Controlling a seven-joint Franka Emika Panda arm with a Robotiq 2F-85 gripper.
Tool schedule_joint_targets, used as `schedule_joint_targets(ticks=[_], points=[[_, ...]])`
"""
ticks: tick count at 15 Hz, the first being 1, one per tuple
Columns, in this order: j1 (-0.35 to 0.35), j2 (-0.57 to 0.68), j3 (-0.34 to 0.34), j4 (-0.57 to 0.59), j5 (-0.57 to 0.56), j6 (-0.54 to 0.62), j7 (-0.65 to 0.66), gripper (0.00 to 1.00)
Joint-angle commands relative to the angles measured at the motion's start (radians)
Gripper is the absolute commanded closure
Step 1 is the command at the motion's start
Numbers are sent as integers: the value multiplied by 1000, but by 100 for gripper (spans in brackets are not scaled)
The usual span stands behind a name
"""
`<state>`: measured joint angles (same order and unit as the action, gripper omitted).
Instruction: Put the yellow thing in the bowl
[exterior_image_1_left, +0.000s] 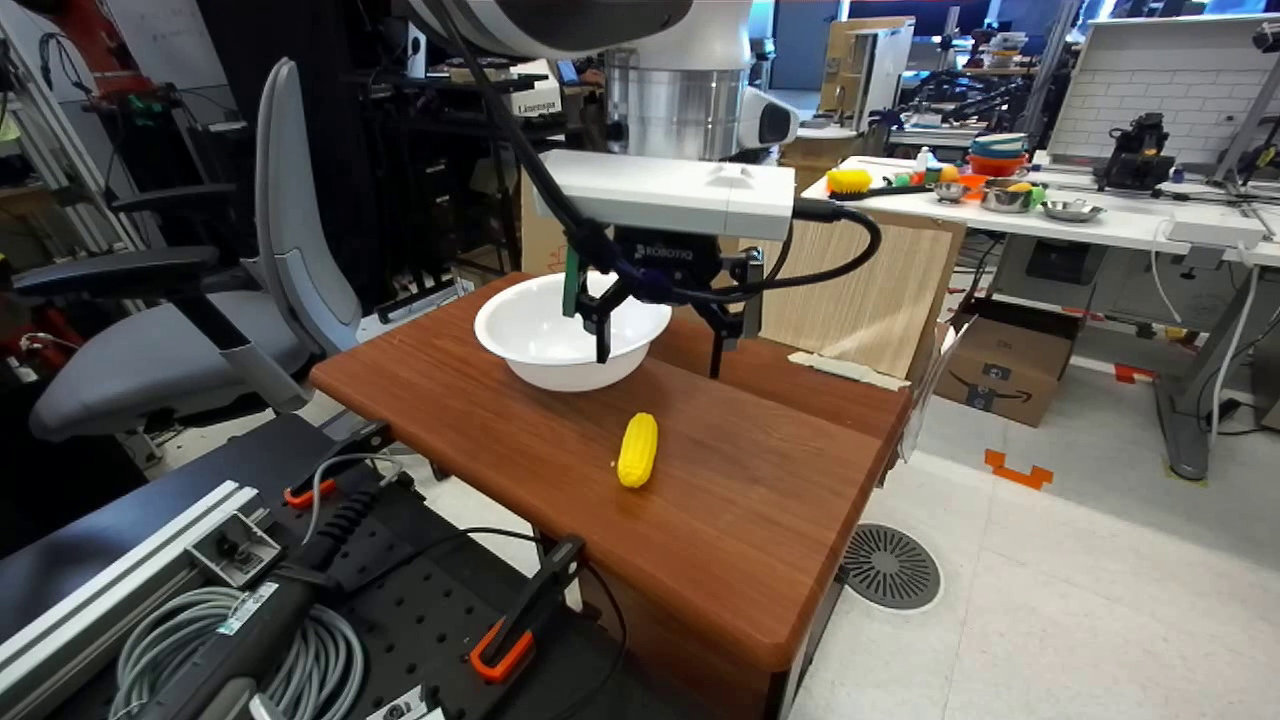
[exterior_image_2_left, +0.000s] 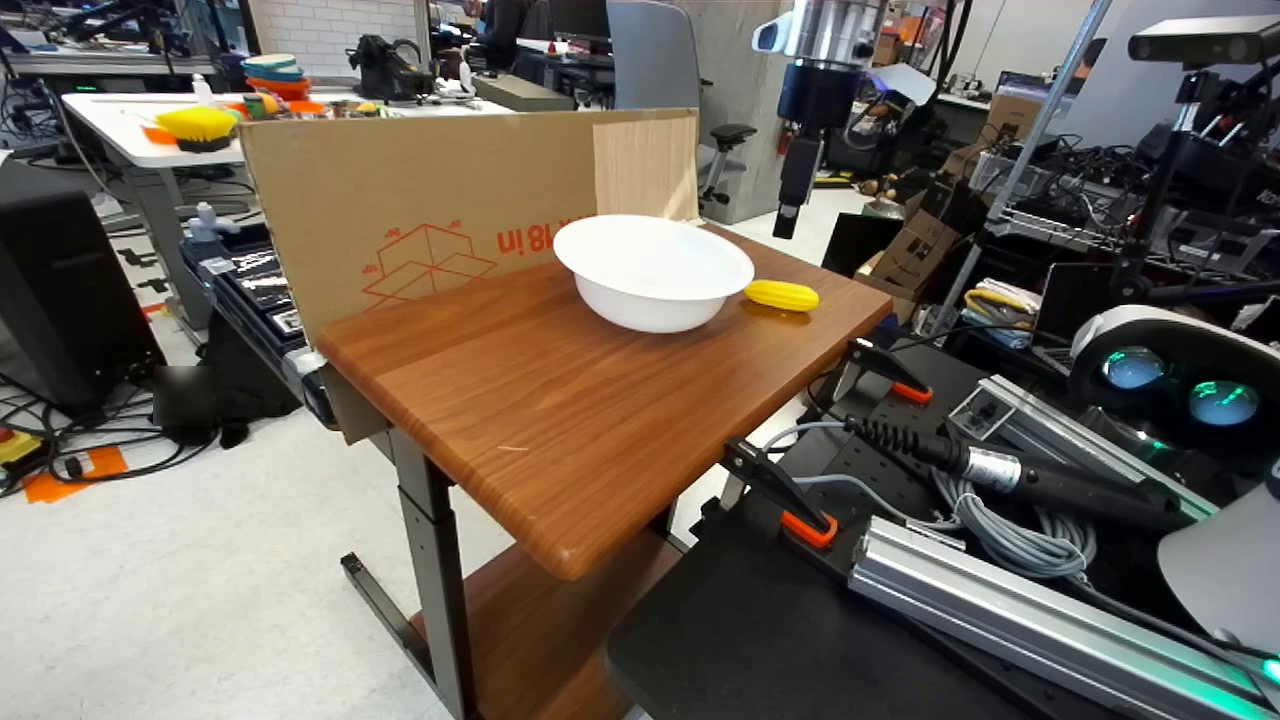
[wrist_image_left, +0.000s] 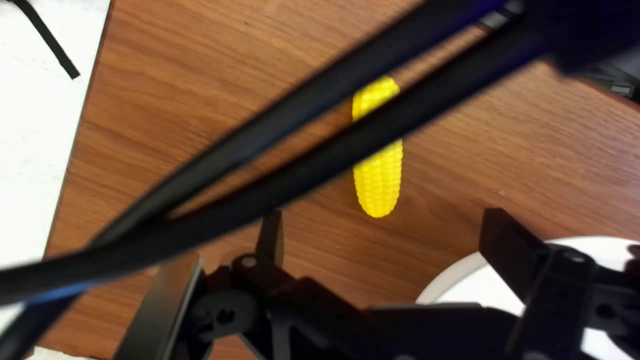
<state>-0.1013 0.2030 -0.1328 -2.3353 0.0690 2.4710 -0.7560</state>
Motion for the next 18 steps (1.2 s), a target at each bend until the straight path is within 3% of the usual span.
schedule_joint_targets(ticks=[1,12,18], points=[[-38,44,25,19,-10,21,14,0],[-51,147,37,76,-28,-8,66,0],[-37,196,33,98,-108,0,155,0]])
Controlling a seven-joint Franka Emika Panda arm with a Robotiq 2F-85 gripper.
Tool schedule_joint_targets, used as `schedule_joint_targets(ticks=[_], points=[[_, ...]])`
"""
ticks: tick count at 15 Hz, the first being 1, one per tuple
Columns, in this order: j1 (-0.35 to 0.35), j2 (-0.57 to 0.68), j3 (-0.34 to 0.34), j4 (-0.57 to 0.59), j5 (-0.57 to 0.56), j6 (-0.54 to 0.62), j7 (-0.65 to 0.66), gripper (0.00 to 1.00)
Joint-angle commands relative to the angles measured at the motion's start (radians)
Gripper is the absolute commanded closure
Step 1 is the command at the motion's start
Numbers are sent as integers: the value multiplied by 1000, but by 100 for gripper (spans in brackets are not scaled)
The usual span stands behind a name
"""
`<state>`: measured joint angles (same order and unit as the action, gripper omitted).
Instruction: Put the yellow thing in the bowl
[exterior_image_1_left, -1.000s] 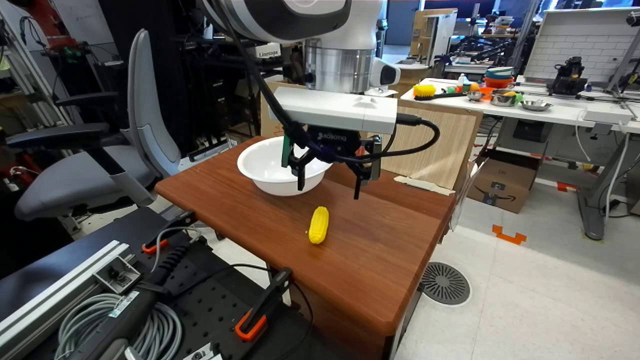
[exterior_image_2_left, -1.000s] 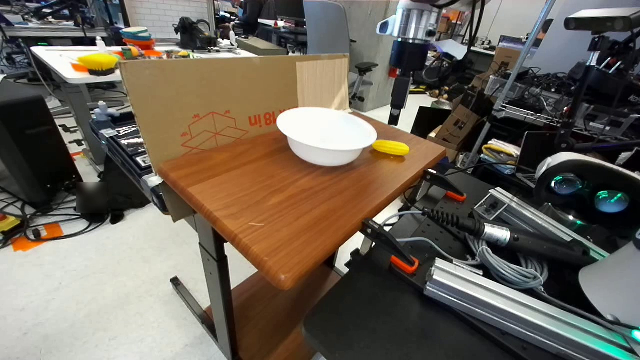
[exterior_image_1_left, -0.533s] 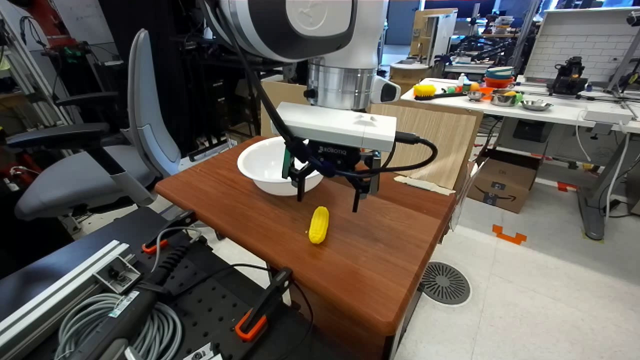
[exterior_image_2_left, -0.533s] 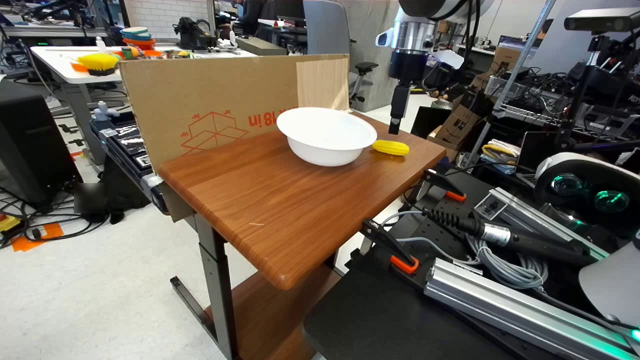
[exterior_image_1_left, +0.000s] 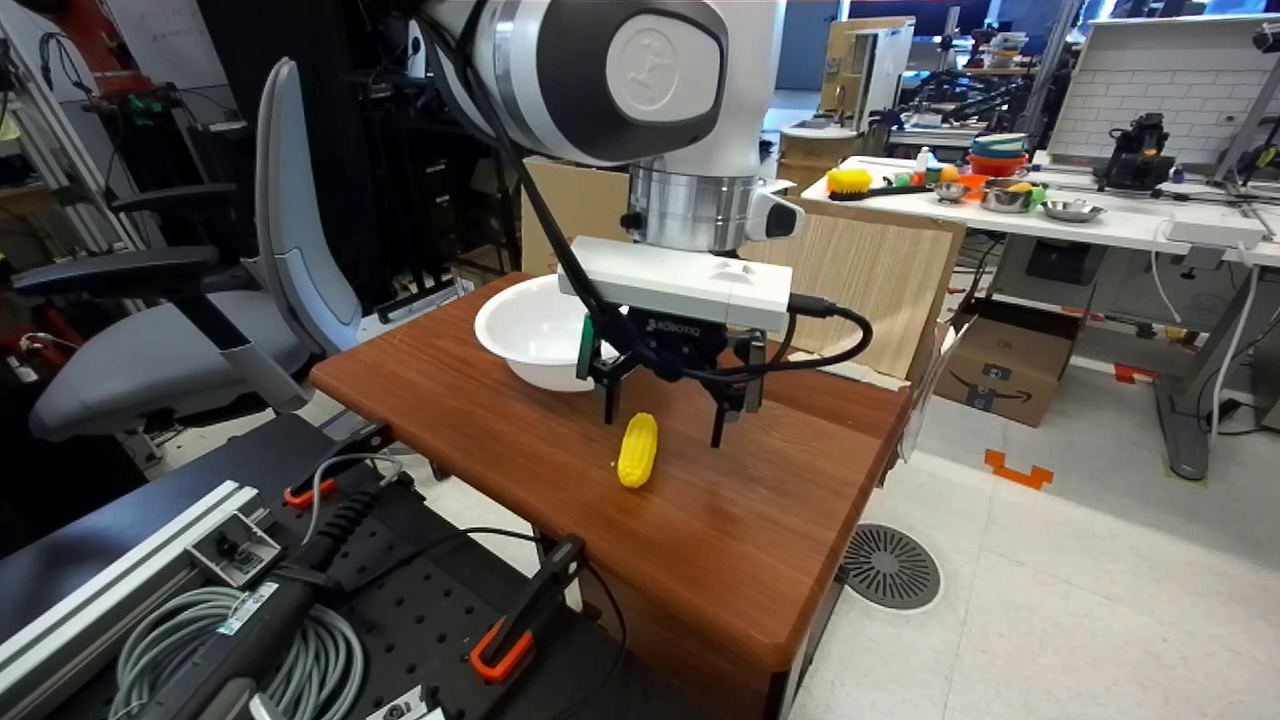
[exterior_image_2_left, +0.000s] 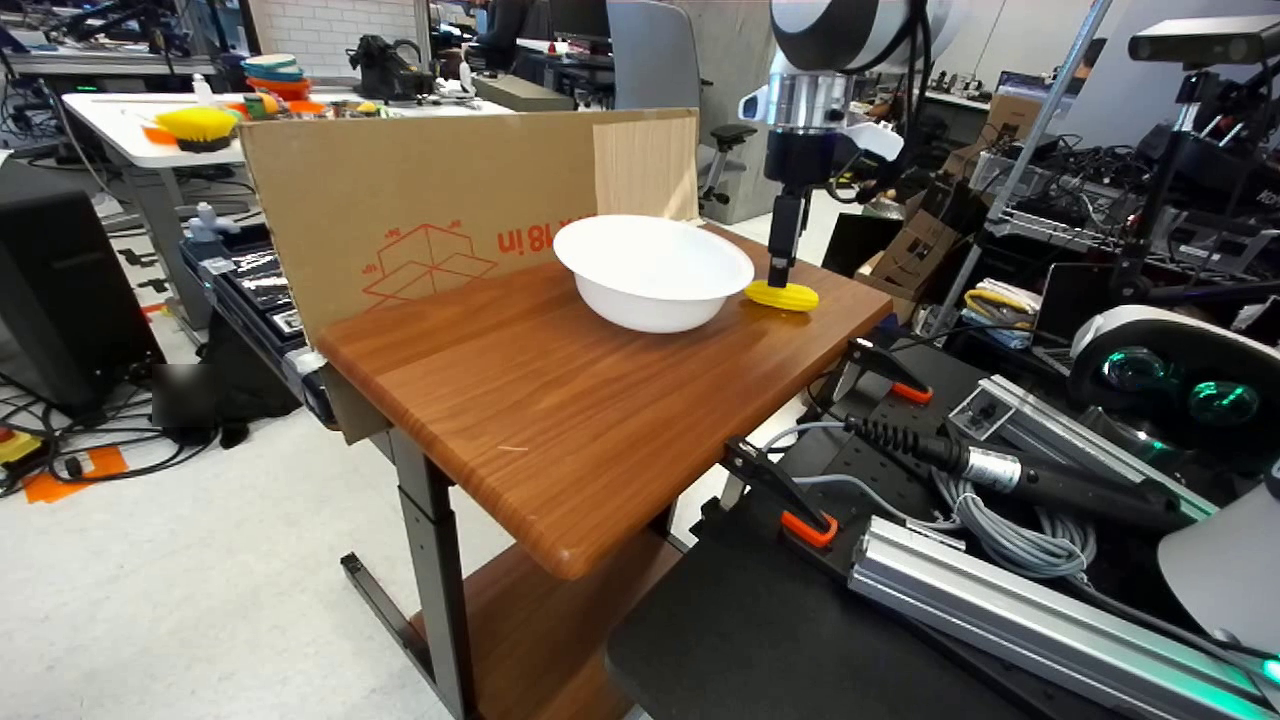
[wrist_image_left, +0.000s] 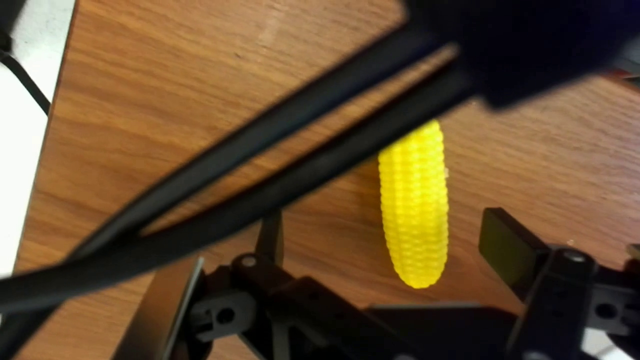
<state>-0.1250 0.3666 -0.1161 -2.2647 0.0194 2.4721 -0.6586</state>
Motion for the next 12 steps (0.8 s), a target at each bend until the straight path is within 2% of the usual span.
schedule_joint_targets(ticks=[1,5,6,7,8,12], points=[[-11,38,14,28,-81,-1,74,0],[-13,32,18,9,-150,0,113,0],[-16,28,21,7,-160,-2,113,25],[-17,28,22,6,-164,-2,114,26],[-18,27,24,7,-167,-2,114,33],[-24,28,33,10,-158,-4,106,65]])
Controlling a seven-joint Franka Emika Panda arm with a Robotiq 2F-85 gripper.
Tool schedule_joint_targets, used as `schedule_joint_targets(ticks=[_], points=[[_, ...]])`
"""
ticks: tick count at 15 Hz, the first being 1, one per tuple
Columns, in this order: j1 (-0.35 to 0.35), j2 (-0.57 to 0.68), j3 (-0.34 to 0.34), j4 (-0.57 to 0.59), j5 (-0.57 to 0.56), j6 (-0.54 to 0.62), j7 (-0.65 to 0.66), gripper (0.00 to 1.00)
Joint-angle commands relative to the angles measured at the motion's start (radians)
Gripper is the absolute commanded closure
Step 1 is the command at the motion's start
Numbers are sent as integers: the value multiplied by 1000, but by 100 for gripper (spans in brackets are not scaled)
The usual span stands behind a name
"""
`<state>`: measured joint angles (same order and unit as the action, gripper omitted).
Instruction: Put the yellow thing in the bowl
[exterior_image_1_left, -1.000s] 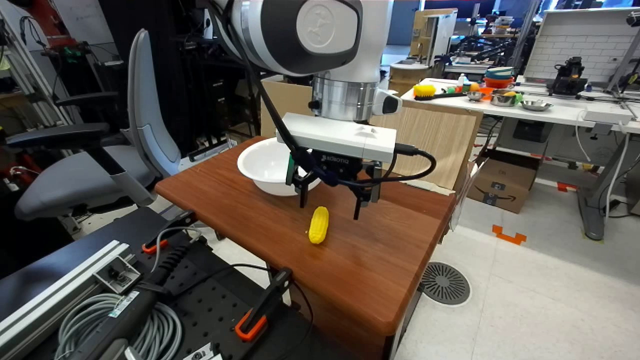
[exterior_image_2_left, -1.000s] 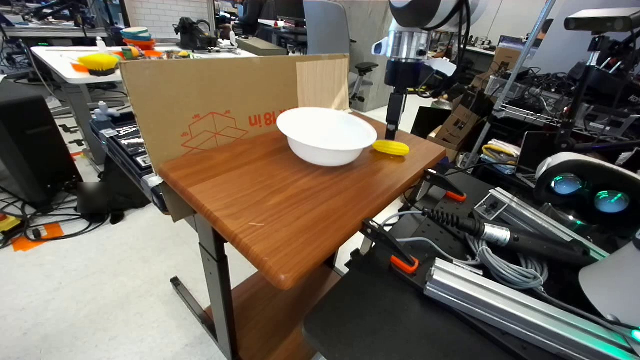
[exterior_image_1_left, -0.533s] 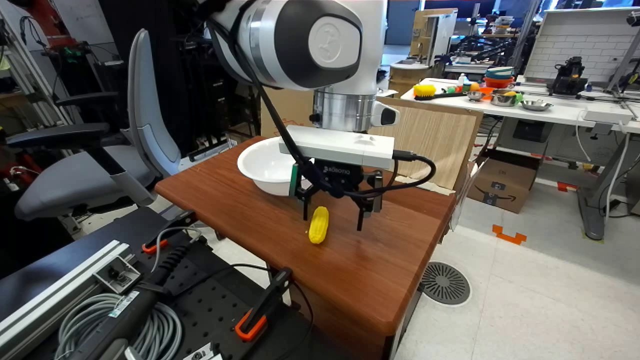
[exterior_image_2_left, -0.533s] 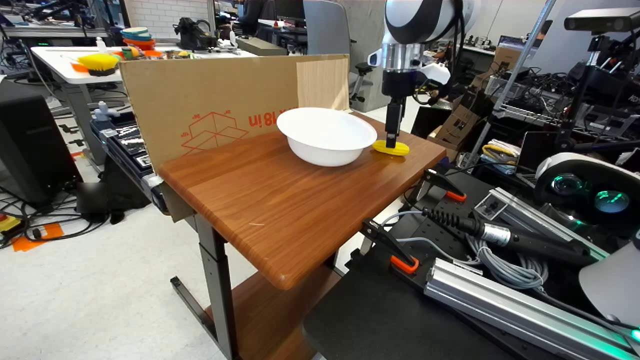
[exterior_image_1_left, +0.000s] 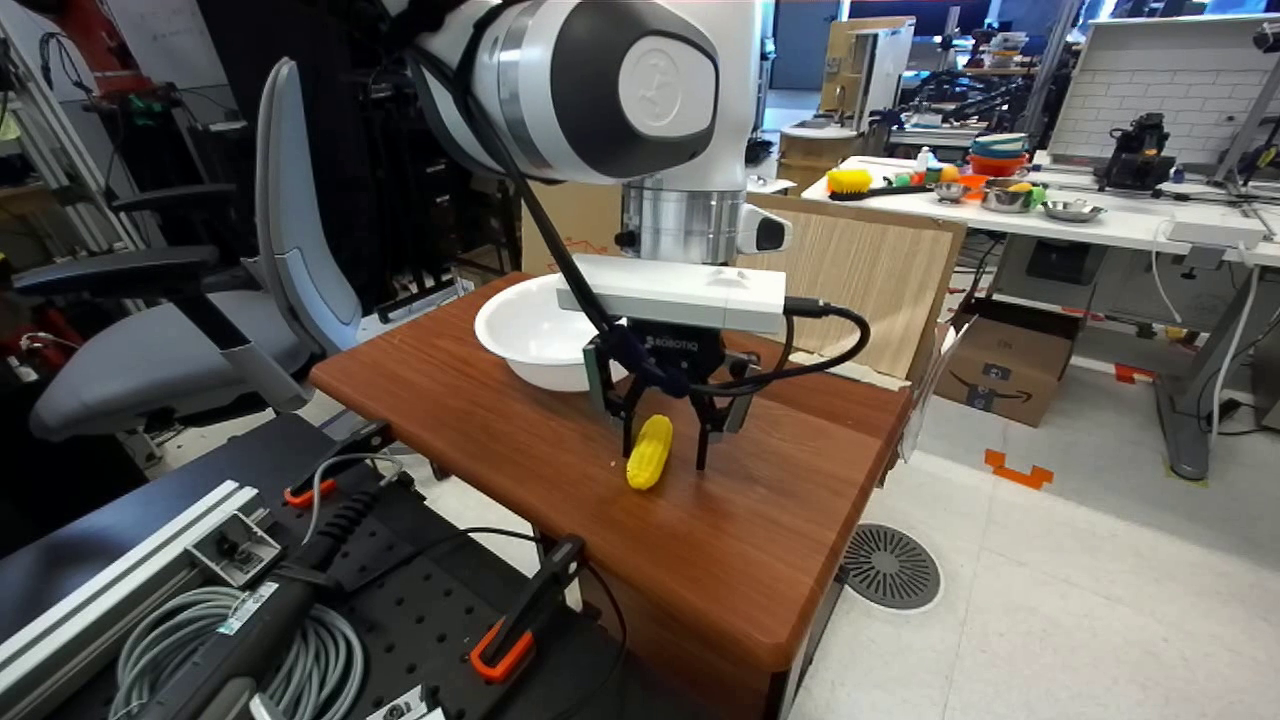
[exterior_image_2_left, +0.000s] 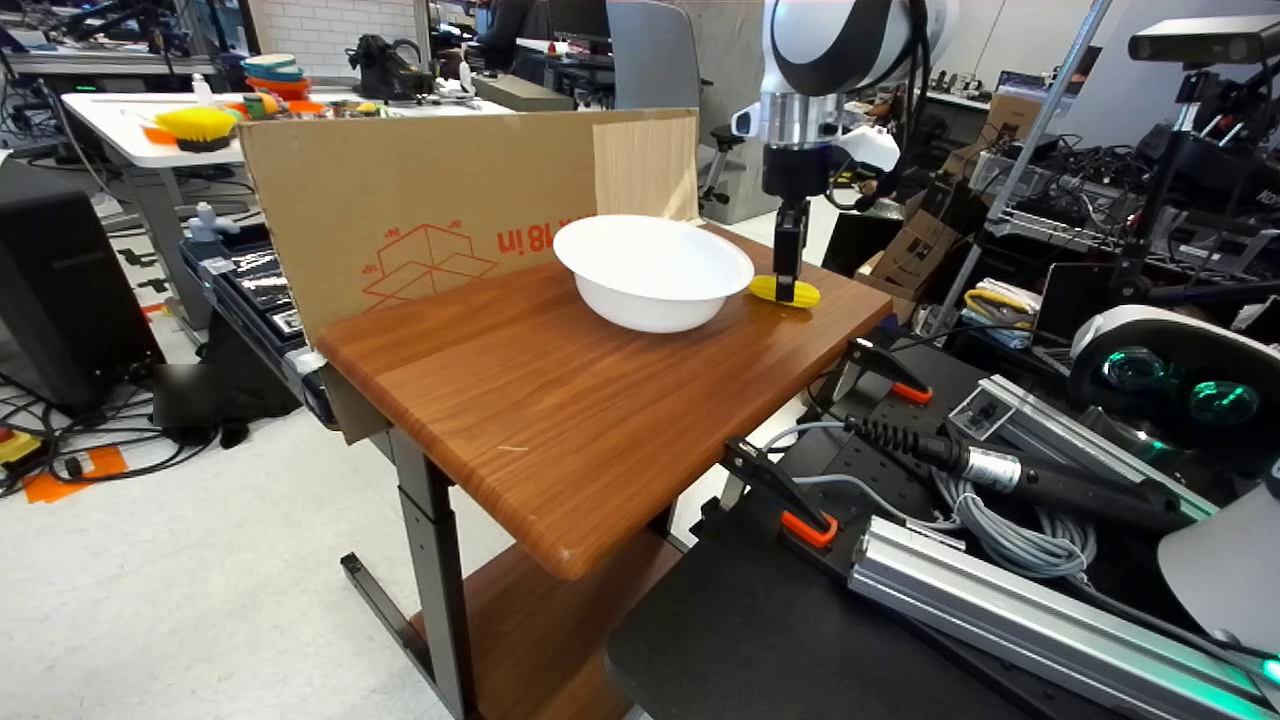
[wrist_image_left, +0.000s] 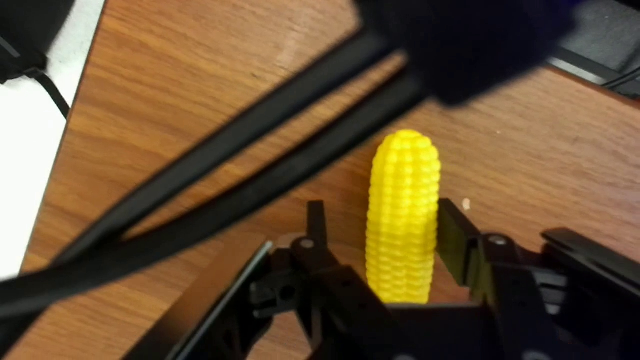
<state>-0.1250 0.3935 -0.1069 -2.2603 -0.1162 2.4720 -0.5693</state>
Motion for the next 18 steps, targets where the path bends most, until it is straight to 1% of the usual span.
schedule_joint_targets(ticks=[1,4,5,6,9,11,12,14,18], points=[[-25,2,26,6,-19,-5,16,73],[-32,-6,35,9,3,-12,14,93],[-39,-31,47,-4,28,-14,6,92],[-45,-59,59,-19,50,-20,-4,94],[-46,-214,103,-112,120,15,-27,93],[-35,-322,133,-161,194,24,-62,93],[-22,-375,143,-181,233,38,-82,93],[18,-434,145,-171,280,-4,-91,93],[83,-482,122,-163,297,-33,-77,93]])
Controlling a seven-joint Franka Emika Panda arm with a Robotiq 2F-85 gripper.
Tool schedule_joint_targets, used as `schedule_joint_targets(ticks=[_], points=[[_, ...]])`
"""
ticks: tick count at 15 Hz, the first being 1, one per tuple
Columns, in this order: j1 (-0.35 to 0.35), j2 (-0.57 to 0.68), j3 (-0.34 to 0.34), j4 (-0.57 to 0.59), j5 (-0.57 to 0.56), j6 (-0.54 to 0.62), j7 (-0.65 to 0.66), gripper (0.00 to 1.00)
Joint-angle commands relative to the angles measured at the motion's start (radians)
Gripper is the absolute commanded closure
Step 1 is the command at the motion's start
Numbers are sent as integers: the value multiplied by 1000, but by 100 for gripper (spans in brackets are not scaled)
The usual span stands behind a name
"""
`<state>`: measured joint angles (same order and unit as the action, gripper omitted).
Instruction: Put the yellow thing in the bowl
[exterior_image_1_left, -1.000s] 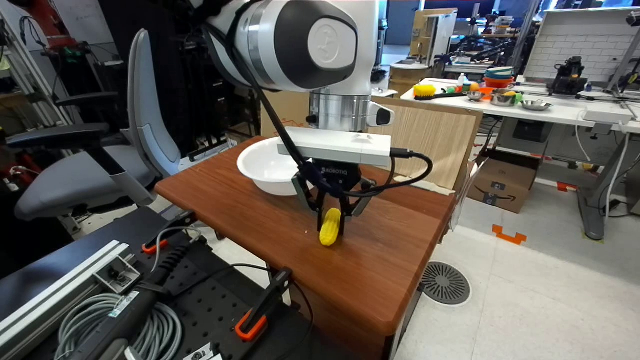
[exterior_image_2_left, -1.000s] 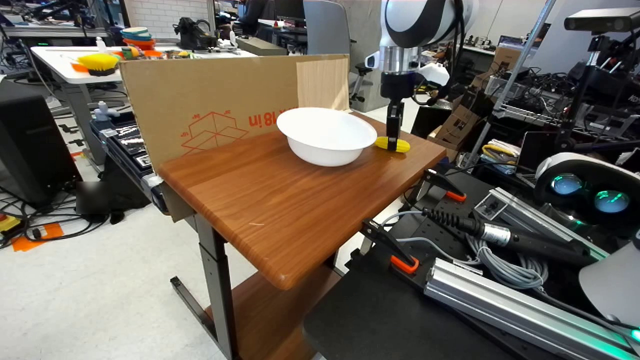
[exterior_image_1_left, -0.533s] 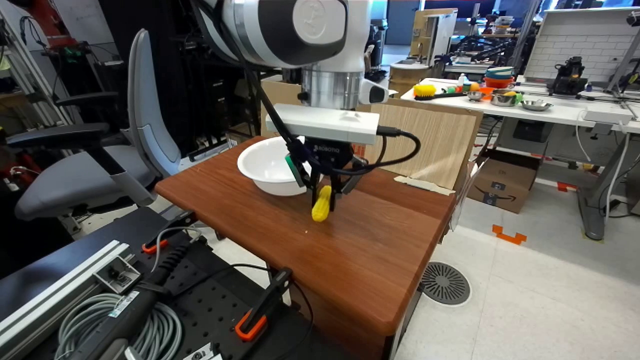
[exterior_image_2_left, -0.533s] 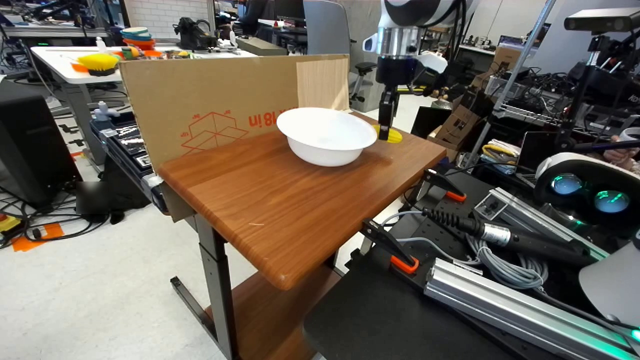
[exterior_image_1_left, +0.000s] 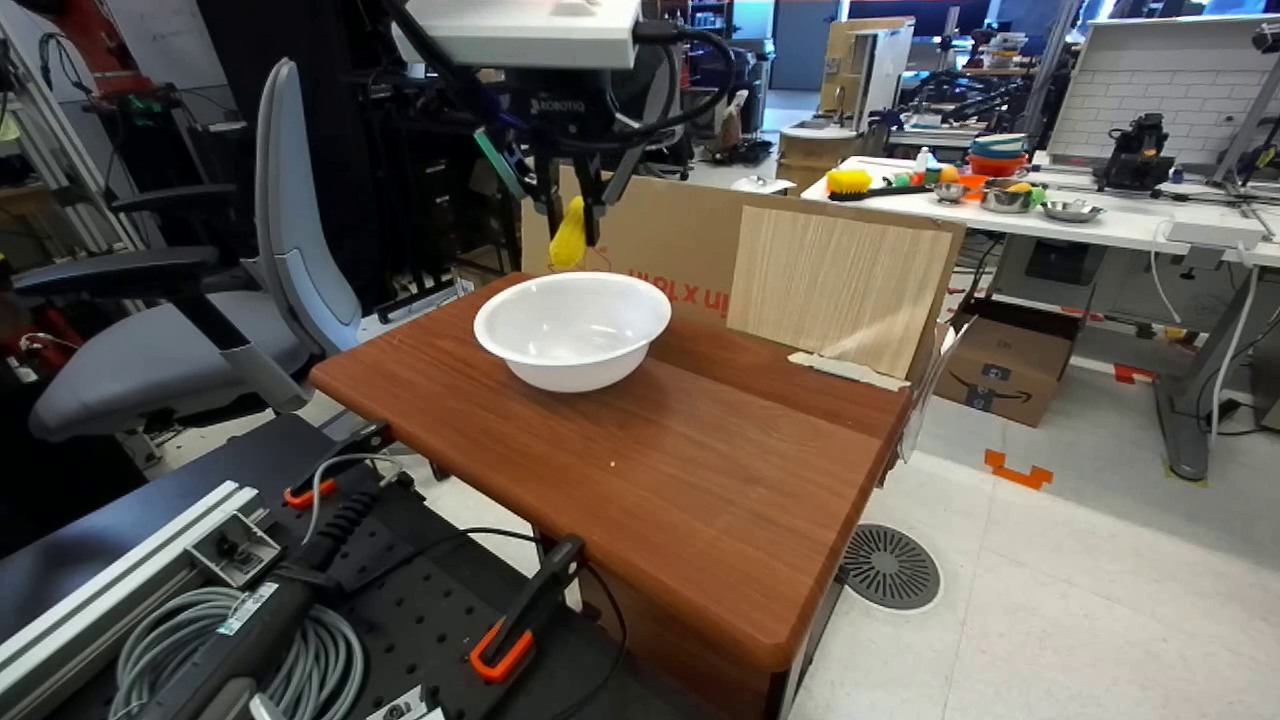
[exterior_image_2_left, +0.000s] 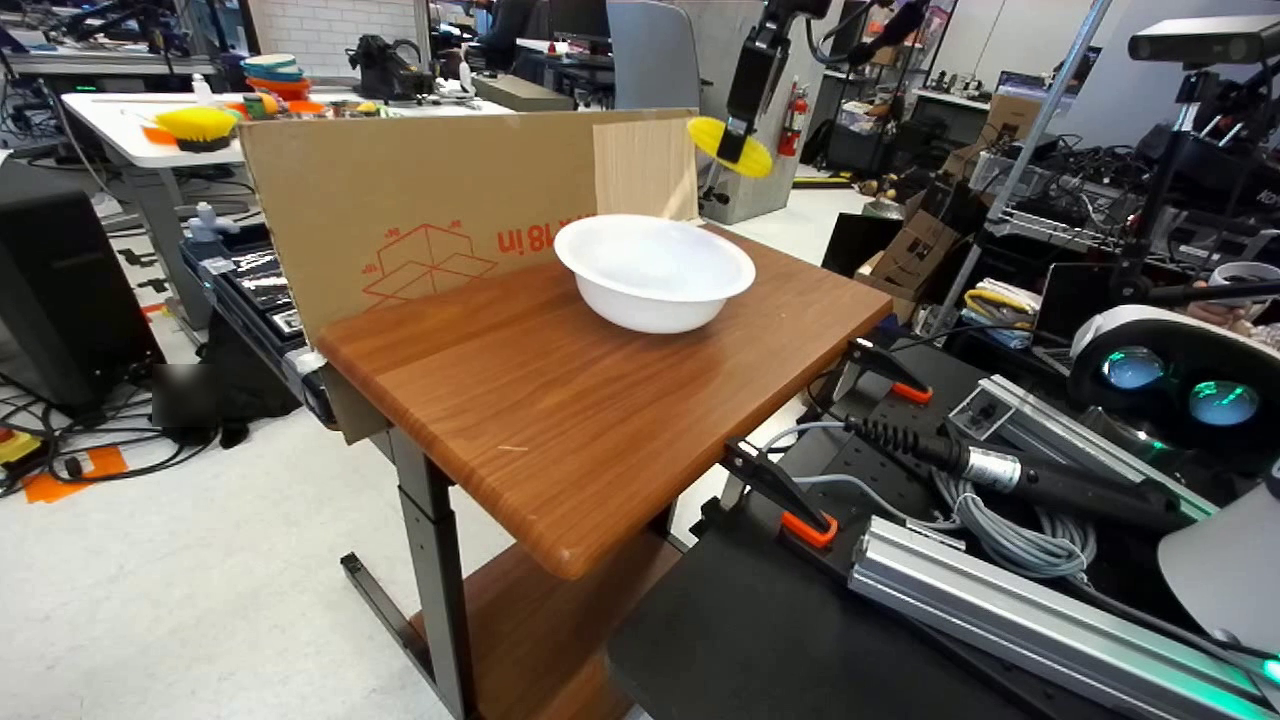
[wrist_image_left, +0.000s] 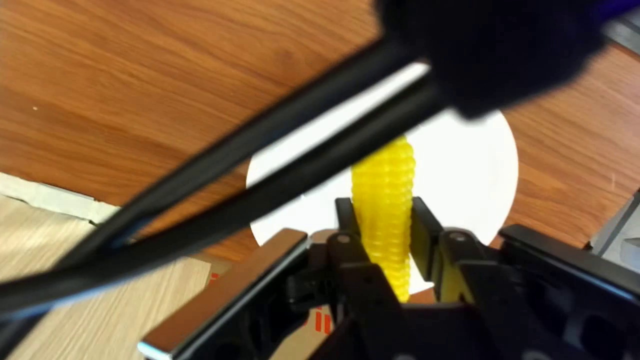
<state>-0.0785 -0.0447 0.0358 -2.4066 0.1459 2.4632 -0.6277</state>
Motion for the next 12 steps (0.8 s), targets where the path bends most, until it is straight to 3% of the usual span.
schedule_joint_targets(ticks=[1,8,12], points=[[45,-46,-26,-15,39,-30,-23,93],[58,43,-56,51,160,-39,-162,93],[37,181,-48,134,170,-36,-121,93]])
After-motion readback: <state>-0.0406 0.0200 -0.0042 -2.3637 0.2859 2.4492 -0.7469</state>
